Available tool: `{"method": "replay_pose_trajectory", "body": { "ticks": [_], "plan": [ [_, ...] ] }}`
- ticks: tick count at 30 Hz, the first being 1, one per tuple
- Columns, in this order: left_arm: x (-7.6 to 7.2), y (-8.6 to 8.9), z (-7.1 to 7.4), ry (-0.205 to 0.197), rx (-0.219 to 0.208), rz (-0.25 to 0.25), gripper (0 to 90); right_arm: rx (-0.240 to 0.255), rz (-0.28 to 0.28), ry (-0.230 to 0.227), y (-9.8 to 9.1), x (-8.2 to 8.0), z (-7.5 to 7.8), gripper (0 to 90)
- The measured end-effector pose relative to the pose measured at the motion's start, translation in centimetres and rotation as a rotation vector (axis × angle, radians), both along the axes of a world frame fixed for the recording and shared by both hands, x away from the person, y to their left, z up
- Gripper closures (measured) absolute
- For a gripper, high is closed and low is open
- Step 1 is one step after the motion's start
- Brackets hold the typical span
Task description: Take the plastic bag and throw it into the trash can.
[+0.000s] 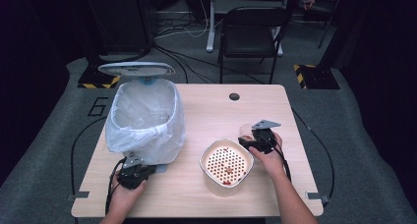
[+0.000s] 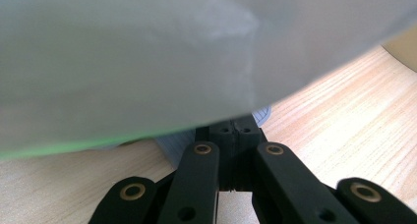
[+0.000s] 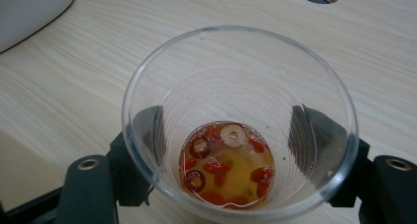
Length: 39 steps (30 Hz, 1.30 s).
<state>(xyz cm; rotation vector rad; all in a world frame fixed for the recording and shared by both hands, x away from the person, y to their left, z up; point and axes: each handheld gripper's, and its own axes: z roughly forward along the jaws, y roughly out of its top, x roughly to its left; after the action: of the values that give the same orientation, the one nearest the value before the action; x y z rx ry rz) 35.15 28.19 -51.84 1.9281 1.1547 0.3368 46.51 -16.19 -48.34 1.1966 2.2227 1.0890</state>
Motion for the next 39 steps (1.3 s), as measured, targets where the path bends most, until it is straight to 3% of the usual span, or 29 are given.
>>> {"method": "replay_pose_trajectory", "body": {
  "ticks": [8, 15, 21, 27, 39],
  "plan": [
    [0.0, 0.0, 0.0, 0.000, 0.000, -0.002, 90.0, -0.006, 0.013, -0.010, -0.1, -0.2, 0.1, 36.3],
    [0.0, 0.0, 0.0, 0.000, 0.001, -0.001, 90.0, -0.042, 0.031, -0.036, 0.1, -0.5, 0.3, 38.3],
    [0.0, 0.0, 0.0, 0.001, 0.001, -0.001, 90.0, -0.026, 0.046, -0.035, 0.0, -0.8, 0.9, 38.8],
    [0.0, 0.0, 0.0, 0.004, -0.001, 0.001, 90.0, 0.003, 0.033, -0.043, -0.8, -1.6, 2.1, 38.9],
    [0.0, -0.1, 0.0, -0.002, 0.001, 0.004, 90.0, 0.006, 0.042, -0.085, -1.8, -2.9, 5.7, 40.3]
  ]
}}
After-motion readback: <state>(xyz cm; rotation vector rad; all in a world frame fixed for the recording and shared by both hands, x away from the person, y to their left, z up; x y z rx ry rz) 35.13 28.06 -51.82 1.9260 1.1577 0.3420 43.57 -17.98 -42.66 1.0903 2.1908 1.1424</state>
